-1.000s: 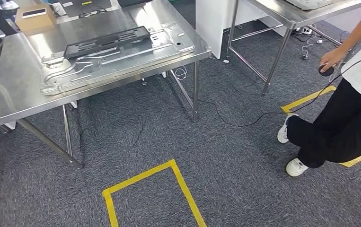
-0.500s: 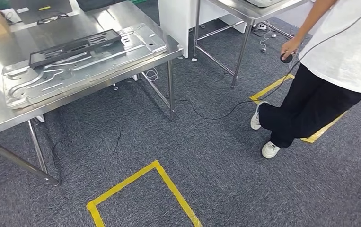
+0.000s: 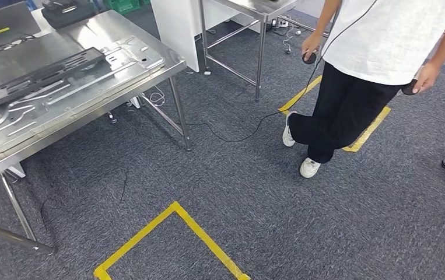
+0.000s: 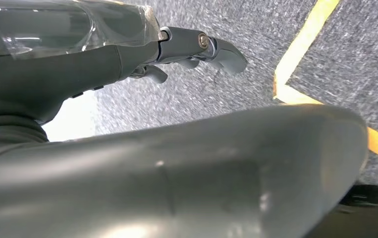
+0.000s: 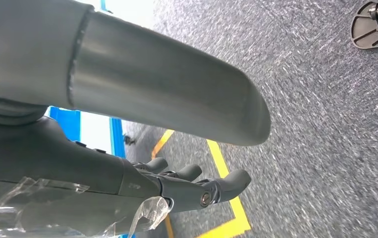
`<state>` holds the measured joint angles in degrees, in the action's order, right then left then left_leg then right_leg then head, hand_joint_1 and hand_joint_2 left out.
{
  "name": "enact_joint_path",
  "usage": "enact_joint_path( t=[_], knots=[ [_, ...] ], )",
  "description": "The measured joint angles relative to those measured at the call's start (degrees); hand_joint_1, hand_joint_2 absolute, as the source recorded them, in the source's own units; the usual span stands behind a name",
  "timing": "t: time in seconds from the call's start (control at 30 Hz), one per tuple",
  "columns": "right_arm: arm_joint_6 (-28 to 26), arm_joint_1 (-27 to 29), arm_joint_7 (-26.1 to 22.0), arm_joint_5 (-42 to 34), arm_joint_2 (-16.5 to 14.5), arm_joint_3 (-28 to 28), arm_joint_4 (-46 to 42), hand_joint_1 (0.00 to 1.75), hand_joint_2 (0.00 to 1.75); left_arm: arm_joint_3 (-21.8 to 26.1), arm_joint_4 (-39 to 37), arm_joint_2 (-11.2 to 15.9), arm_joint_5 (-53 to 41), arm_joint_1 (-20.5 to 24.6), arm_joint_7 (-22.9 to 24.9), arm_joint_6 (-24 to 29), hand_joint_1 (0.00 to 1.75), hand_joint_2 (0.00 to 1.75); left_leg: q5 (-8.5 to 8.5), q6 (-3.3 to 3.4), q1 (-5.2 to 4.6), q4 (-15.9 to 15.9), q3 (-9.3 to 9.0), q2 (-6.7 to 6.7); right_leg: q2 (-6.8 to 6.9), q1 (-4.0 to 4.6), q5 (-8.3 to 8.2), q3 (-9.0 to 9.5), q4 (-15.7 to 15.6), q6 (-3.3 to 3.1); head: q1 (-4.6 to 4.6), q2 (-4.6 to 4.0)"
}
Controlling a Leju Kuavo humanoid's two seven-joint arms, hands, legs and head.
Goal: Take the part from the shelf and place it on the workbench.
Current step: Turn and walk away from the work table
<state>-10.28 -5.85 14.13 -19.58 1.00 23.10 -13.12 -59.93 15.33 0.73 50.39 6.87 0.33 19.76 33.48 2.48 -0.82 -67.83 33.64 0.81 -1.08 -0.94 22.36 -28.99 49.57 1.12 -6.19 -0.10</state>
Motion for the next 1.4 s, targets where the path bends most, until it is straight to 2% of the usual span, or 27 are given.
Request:
enact_joint_path(
  t=[0.03,0.07,0.1,0.17,0.23,0.3,0.37,0.43,0.47,0.5,0.53,0.57,0.63,0.7,0.73,0.8,0.87,0.97,1.0,1.03,1.07,1.1,1.17,1.23,1.3,1.33,1.4],
  knots=[
    [0.0,0.0,0.0,-0.1,0.0,0.0,0.0,0.00,0.00,-0.1,0.0,0.0,0.0,-0.1,0.0,0.0,0.00,0.00,-0.28,-0.01,0.18,-0.6,0.04,-0.13,-0.82,-0.03,-0.20,-0.22,0.0,0.09,-0.01,0.01],
    [0.0,0.1,0.0,-0.1,0.0,0.0,0.0,0.00,0.00,-0.3,0.0,0.0,0.1,-0.2,0.0,-0.1,0.00,0.00,-2.02,0.18,0.22,2.1,-1.38,-0.39,-1.58,-0.05,-0.38,-0.34,0.0,0.21,-0.02,0.01],
    [0.0,0.1,0.0,-0.1,0.0,0.0,0.0,0.00,0.00,-0.4,0.0,0.0,0.1,-0.1,0.0,-0.1,0.00,0.00,-4.39,0.57,0.18,6.7,-3.65,-1.21,-2.31,-0.13,-0.56,-0.43,0.0,0.36,-0.03,0.01],
    [0.0,0.0,-0.1,-0.1,-0.2,0.0,0.0,0.00,0.00,-0.5,0.0,0.2,0.1,0.0,0.0,-0.1,0.00,0.00,-8.16,1.60,-0.04,15.5,-7.75,-4.01,-3.69,-0.36,-0.98,-0.83,0.0,0.83,-0.07,0.01],
    [0.0,-0.1,-0.3,-0.1,-0.4,0.0,0.0,0.00,0.00,-0.6,0.0,0.3,0.2,0.1,0.0,-0.1,0.00,0.00,-9.15,2.21,-0.37,18.8,-8.95,-5.47,-5.00,-0.73,-1.51,-1.48,0.0,1.58,-0.09,0.01],
    [0.0,0.0,-0.6,-0.2,-0.3,0.0,0.0,0.00,0.00,-0.6,0.0,0.3,0.3,0.1,0.0,-0.1,0.00,0.00,-9.57,2.43,-0.35,19.7,-9.10,-4.36,-5.99,-0.92,-1.93,-1.92,-0.2,2.36,-0.10,0.01],
    [-0.1,0.1,-0.9,-0.2,-0.1,0.1,0.0,0.00,0.00,-0.6,0.0,0.3,0.3,0.2,0.0,-0.2,0.00,0.00,-10.35,2.77,-0.05,20.8,-9.41,-2.97,-4.15,-0.51,0.12,-3.50,2.7,2.72,-0.04,0.01],
    [-0.2,0.0,-1.1,-0.3,0.0,0.1,0.0,0.00,0.00,-0.6,0.0,0.3,0.6,0.1,0.0,-0.2,0.00,0.00,-10.69,3.03,-0.11,21.2,-9.35,-1.43,-1.03,-0.20,4.83,-7.37,11.1,2.87,0.01,0.01],
    [-0.2,0.0,-1.2,-0.3,0.0,0.1,0.0,0.00,0.00,-0.6,0.0,0.3,0.8,0.0,0.1,-0.2,0.00,0.00,-10.71,3.10,-0.20,21.1,-9.23,-0.56,-0.24,-0.24,6.82,-9.34,15.6,3.00,-0.01,0.01],
    [-0.3,-0.1,-1.3,-0.4,0.0,0.1,0.0,0.00,0.00,-0.6,0.0,0.3,0.9,-0.1,0.1,-0.2,0.00,0.00,-10.72,3.08,-0.29,21.1,-9.11,0.30,0.16,-0.29,7.83,-10.52,18.6,3.14,-0.01,0.01],
    [-0.3,0.0,-1.3,-0.4,0.0,0.1,0.0,0.00,0.00,-0.6,0.0,0.3,1.0,-0.1,0.1,-0.2,0.00,0.00,-10.72,3.06,-0.31,21.0,-9.01,1.09,0.41,-0.35,7.75,-10.47,19.3,3.28,-0.04,0.01],
    [-0.3,0.0,-1.3,-0.5,0.0,0.1,0.0,0.00,0.00,-0.6,0.0,0.3,1.0,-0.1,0.1,-0.2,0.00,0.00,-10.70,3.01,-0.30,20.9,-8.94,1.82,0.72,-0.43,6.62,-9.02,17.4,3.41,-0.04,0.01],
    [-0.4,0.0,-1.3,-0.6,0.1,0.2,0.0,0.00,0.00,-0.6,0.0,0.3,1.1,0.0,0.0,-0.2,0.00,0.00,-10.44,2.63,-0.43,20.5,-8.81,3.09,2.65,-0.60,3.18,-3.21,8.4,3.66,-0.06,0.01],
    [-0.5,-0.1,-1.2,-0.7,0.2,0.2,0.0,0.00,0.00,-0.6,0.0,0.3,1.3,0.1,-0.3,0.0,0.00,0.00,-10.03,2.04,-0.79,19.6,-8.37,4.06,4.23,-0.74,1.25,0.69,1.5,3.34,-0.27,0.01],
    [-0.5,-0.1,-1.2,-0.7,0.1,0.2,0.0,0.00,0.00,-0.6,0.0,0.3,1.4,0.2,-0.5,0.1,0.00,0.00,-9.90,1.80,-1.00,19.2,-8.12,4.49,4.30,-0.72,1.11,1.04,0.5,3.03,-0.43,0.01],
    [-0.7,0.0,-1.2,-0.9,0.1,0.2,0.0,0.00,0.00,-0.6,0.0,0.3,1.5,0.3,-0.6,0.2,0.00,0.00,-9.66,1.48,-0.90,18.7,-7.87,5.12,2.99,-0.76,0.99,0.45,0.6,2.31,-0.64,0.01],
    [-0.8,0.1,-1.2,-1.2,0.2,0.2,0.0,0.00,0.00,-0.7,0.0,0.3,1.5,0.5,-0.6,0.2,0.00,0.00,-7.52,0.92,-0.47,15.8,-6.77,3.66,1.96,-0.83,0.80,0.28,0.6,1.75,-0.67,0.01],
    [-1.1,0.0,-1.1,-1.6,0.2,0.2,0.0,0.00,0.00,-0.7,0.0,0.2,1.6,0.4,-0.6,0.2,0.00,0.00,-1.04,0.16,0.21,2.8,-1.12,0.38,0.38,-0.69,0.47,-0.10,0.6,1.15,-0.67,0.01],
    [-1.1,0.0,-1.1,-1.6,0.2,0.2,0.0,0.00,0.00,-0.7,0.0,0.2,1.7,0.3,-0.6,0.2,0.00,0.00,0.06,0.14,0.27,-0.7,0.56,0.07,-0.30,-0.59,0.39,-0.22,0.6,1.03,-0.67,0.01],
    [-1.1,0.0,-1.1,-1.7,0.2,0.2,0.0,0.00,0.00,-0.7,0.0,0.2,1.9,0.2,-0.6,0.2,0.00,0.00,-0.07,0.29,0.25,-2.0,1.21,-0.13,-1.04,-0.52,0.31,-0.30,0.6,0.94,-0.67,0.01],
    [-1.1,0.0,-1.1,-1.8,0.2,0.2,0.0,0.00,0.00,-0.7,0.0,0.2,2.0,0.1,-0.6,0.2,0.00,0.00,-1.42,0.56,0.19,-0.6,0.66,-0.37,-1.81,-0.46,0.22,-0.31,0.6,0.90,-0.68,0.01],
    [-1.1,0.0,-1.1,-1.9,0.2,0.2,0.0,0.00,0.00,-0.7,0.0,0.2,2.0,0.1,-0.6,0.2,0.00,0.00,-3.74,0.99,0.04,3.2,-1.01,-0.88,-2.58,-0.45,0.15,-0.26,0.6,0.89,-0.68,0.01],
    [-1.1,0.0,-1.3,-2.1,0.1,0.2,0.0,0.00,0.00,-0.8,0.0,0.2,2.1,0.3,-0.7,0.3,0.00,0.00,-8.45,2.09,-0.37,12.6,-5.09,-3.37,-3.91,-0.60,-0.06,-0.32,0.6,1.05,-0.70,0.01],
    [-1.1,-0.1,-1.4,-2.1,-0.1,0.2,0.0,0.00,0.00,-0.8,0.0,0.3,2.1,0.6,-0.7,0.3,0.00,0.00,-10.30,2.79,-0.69,17.1,-6.83,-5.24,-4.96,-0.93,-0.40,-0.75,0.5,1.58,-0.76,0.01],
    [-1.2,0.0,-1.5,-2.4,-0.2,0.2,0.1,0.00,0.00,-0.8,0.0,0.4,2.1,0.9,-0.7,0.5,0.00,0.00,-10.48,3.12,-0.72,18.2,-7.08,-4.62,-5.94,-1.08,-0.92,-1.10,0.1,2.41,-0.78,0.01],
    [-1.2,0.1,-1.6,-2.5,-0.2,0.2,0.1,0.00,0.00,-0.8,0.0,0.4,2.1,1.1,-0.7,0.5,0.00,0.00,-10.81,3.22,-0.54,19.0,-7.44,-3.95,-5.53,-1.00,-0.81,-1.33,0.1,2.68,-0.77,0.01],
    [-1.3,0.2,-1.8,-2.7,-0.1,0.2,0.1,0.00,0.00,-0.9,0.0,0.3,2.1,1.4,-0.7,0.6,0.00,0.00,-11.50,3.38,-0.19,20.7,-8.10,-2.63,-2.88,-0.59,1.54,-3.05,3.5,3.03,-0.70,0.01]
  ],
)
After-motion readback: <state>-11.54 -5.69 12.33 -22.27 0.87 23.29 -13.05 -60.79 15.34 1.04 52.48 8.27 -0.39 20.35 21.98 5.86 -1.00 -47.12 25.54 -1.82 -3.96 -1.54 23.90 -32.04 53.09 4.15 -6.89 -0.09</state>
